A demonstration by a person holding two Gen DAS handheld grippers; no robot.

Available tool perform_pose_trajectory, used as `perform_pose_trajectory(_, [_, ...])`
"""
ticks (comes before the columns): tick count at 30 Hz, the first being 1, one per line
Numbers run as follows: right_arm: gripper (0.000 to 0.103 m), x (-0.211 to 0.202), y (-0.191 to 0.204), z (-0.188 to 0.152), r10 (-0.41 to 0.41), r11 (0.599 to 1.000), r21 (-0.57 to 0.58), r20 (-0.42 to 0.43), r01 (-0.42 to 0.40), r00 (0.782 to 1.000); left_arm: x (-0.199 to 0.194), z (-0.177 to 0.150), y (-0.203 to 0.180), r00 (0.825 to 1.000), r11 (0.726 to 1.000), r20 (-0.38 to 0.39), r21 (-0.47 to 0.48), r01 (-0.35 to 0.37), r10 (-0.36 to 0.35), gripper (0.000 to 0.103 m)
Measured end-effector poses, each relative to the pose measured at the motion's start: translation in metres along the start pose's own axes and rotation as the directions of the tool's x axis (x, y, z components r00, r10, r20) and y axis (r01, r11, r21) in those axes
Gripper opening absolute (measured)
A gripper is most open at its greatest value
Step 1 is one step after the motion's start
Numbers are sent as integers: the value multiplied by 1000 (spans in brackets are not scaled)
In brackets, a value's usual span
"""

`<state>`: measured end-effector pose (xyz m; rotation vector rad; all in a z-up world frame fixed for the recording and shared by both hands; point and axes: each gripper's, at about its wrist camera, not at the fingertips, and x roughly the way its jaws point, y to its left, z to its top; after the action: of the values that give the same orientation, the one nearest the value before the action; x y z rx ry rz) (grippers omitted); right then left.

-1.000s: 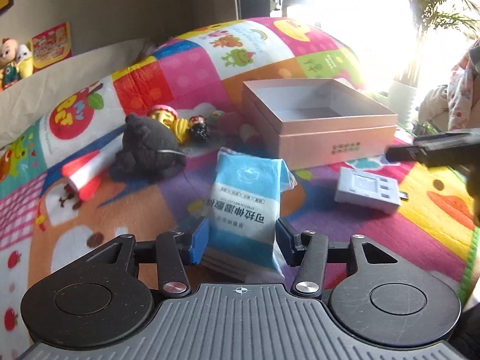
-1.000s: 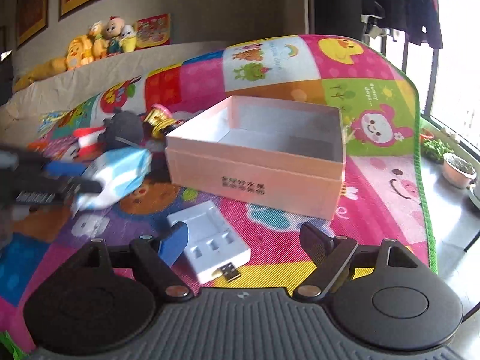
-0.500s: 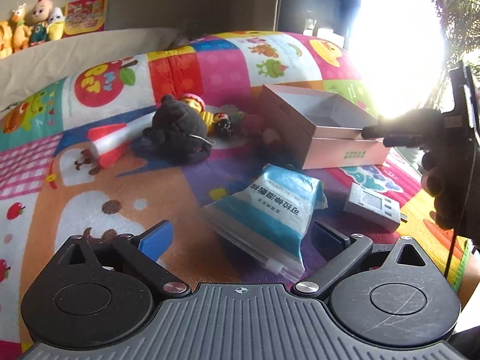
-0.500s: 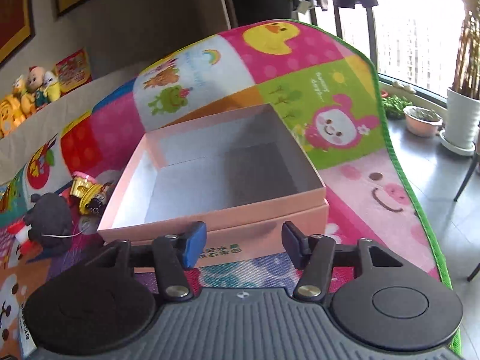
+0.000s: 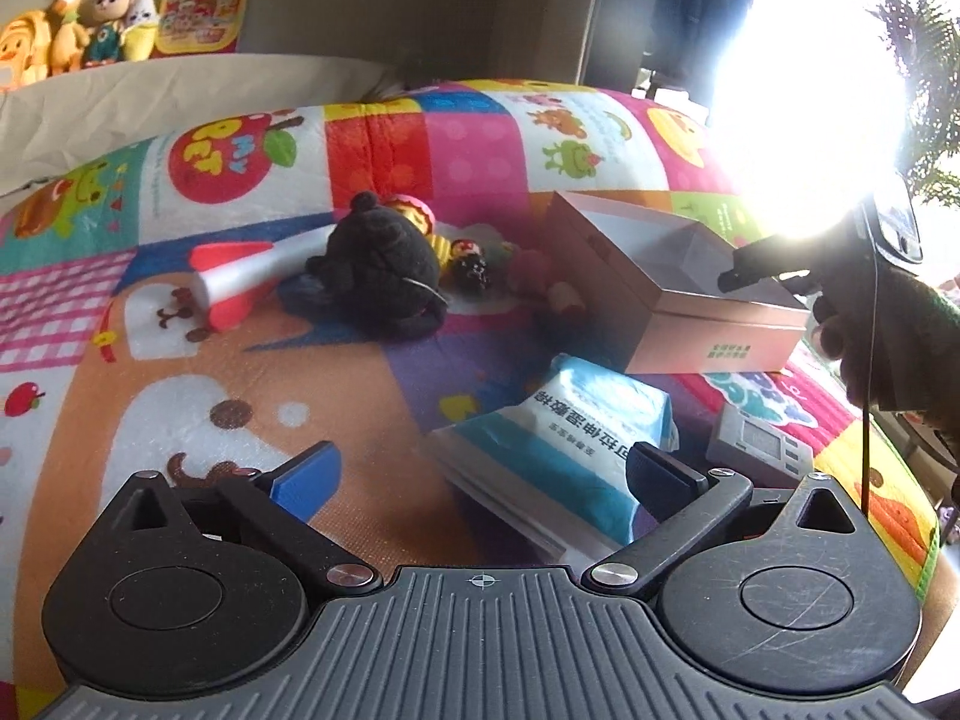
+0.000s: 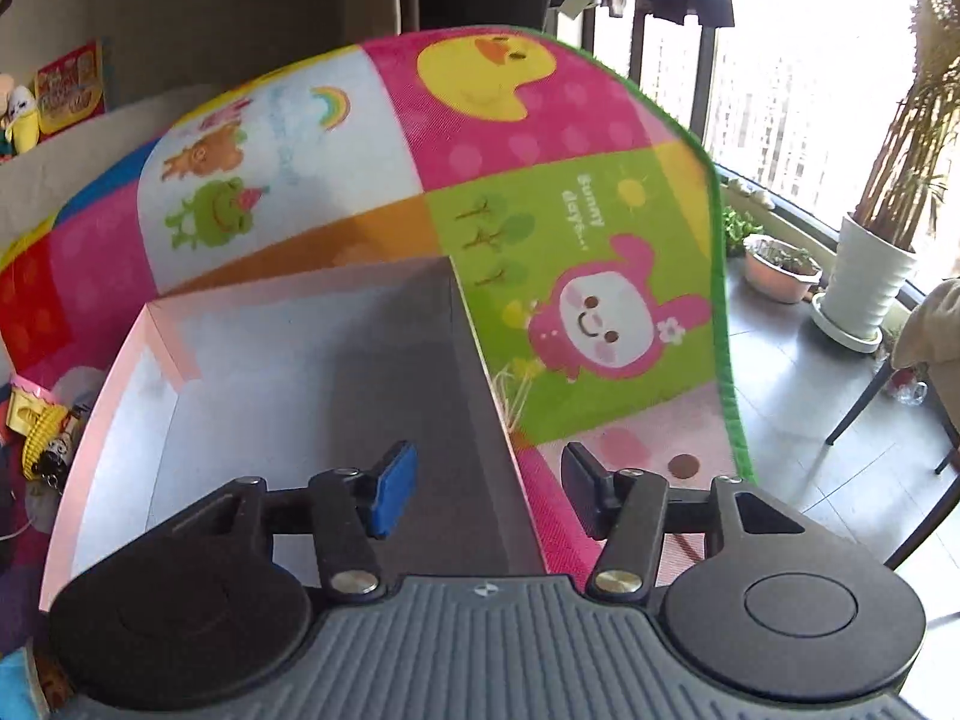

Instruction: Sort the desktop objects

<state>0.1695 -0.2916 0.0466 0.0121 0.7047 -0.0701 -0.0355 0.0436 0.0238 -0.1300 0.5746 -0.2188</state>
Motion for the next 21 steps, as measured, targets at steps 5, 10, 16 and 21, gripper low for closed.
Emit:
perform_pose_trajectory(5, [56,-7,50,-16,30,969,-247,83,-8,996,2,2,9,1000,999,-5,-41,4,-4,103])
perform_pose_trajectory(10, [53,-17,89,-28,130,913,-404,137,-64,982,2,1,-1,999,1000,-28,-11,28,-29,103])
perform_pose_trajectory(16, [68,-77,81,-34,176,918,-390,247,-69,953,-1,-4,-2,999,1000,-46,2,-5,5,103])
perform_pose_trajectory(21, [88,-127,55,-69,334,894,-359,138,-267,932,1,-3,-3,998,1000,-56,-24,8,-9,103])
